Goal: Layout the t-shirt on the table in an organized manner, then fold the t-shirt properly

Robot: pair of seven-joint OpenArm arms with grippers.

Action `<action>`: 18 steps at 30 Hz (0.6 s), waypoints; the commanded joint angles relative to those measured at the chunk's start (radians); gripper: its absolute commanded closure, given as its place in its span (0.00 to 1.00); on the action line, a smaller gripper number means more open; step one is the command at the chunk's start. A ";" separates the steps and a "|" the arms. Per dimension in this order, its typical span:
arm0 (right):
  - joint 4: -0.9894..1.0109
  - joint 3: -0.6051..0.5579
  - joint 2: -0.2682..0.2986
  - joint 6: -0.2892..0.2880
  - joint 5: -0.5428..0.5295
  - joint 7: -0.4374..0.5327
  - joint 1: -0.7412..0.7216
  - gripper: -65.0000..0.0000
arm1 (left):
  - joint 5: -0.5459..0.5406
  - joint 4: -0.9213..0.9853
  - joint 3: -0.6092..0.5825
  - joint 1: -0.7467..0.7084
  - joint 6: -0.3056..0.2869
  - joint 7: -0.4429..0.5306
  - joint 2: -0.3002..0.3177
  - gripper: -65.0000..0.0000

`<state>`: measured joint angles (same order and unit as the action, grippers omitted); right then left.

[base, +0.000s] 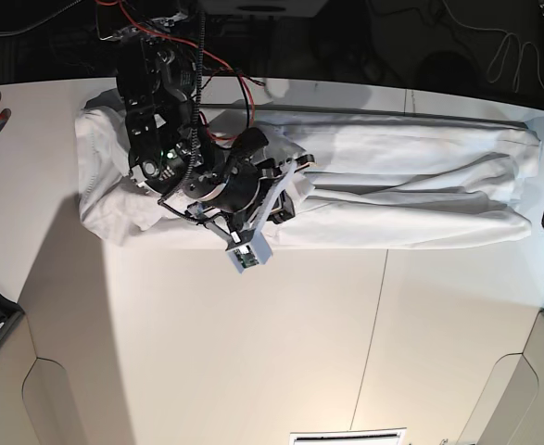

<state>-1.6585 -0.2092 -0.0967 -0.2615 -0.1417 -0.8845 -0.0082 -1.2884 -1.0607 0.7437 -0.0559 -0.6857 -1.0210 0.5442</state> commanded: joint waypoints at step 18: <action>0.254 0.002 0.006 0.079 0.072 0.092 -0.013 1.00 | 0.508 -0.151 -0.386 0.094 0.034 0.225 -0.151 1.00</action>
<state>-1.4021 -0.2070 -0.0887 -0.1898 -0.0811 -0.7887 -0.0139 -0.7589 -1.1957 0.3527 0.0242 -0.6510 -0.8116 0.3763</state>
